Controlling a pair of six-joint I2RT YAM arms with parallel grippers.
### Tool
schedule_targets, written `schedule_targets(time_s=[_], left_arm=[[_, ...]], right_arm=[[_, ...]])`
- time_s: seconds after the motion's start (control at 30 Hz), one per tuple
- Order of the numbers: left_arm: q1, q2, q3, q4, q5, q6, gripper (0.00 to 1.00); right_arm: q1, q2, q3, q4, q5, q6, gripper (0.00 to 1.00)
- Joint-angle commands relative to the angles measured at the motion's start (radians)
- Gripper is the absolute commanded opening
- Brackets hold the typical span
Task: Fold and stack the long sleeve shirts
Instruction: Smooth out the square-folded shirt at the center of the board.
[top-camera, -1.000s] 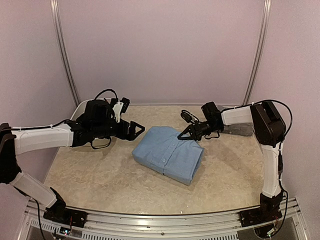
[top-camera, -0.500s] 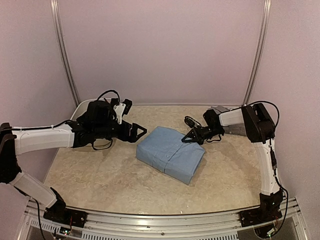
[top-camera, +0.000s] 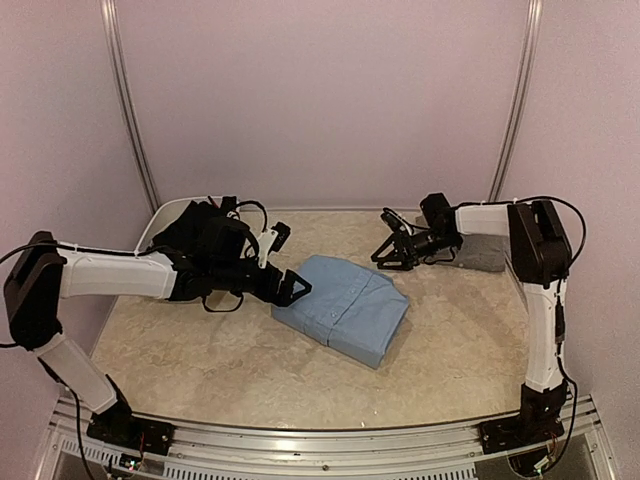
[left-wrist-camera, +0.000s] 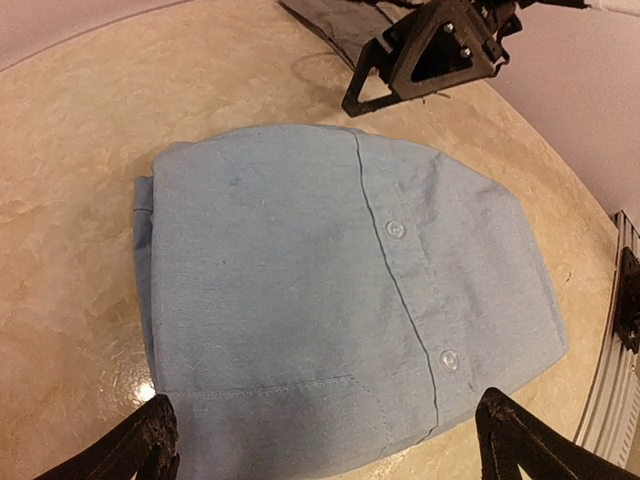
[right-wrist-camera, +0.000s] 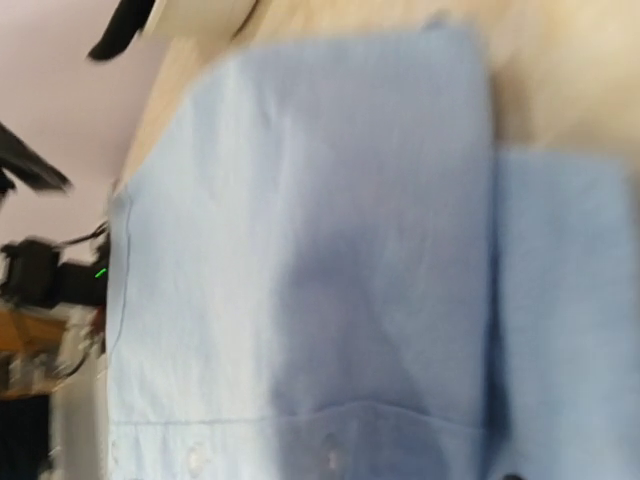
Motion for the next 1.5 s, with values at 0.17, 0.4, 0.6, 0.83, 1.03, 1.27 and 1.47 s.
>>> schedule_targets(time_s=[0.17,0.4,0.6,0.83,1.03,1.27,1.47], left_arm=[[-0.027,0.13,0.08,0.036,0.048,0.043,0.99],[-0.041,0.175,0.112,0.053,0.025,0.051,0.99],[-0.053,0.208,0.109,0.062,0.014,0.056,0.99],[-0.075,0.261,0.092,0.075,-0.045,0.073,0.99],[-0.098,0.341,0.09,0.097,-0.079,0.087,0.99],[-0.126,0.413,0.107,0.107,-0.151,0.096,0.99],[-0.133,0.378,0.117,0.107,-0.169,0.096,0.99]], right_arm=[[-0.01,-0.321,-0.197,0.105,0.284,0.078,0.73],[0.123,-0.472,-0.374,0.175,0.384,0.144,0.63],[0.149,-0.414,-0.413,0.2,0.38,0.154,0.57],[0.127,-0.288,-0.353,0.149,0.419,0.085,0.57],[0.102,-0.22,-0.313,0.116,0.448,0.021,0.55],[0.083,-0.203,-0.303,0.057,0.516,-0.059,0.55],[0.083,-0.313,-0.3,0.071,0.522,-0.052,0.56]])
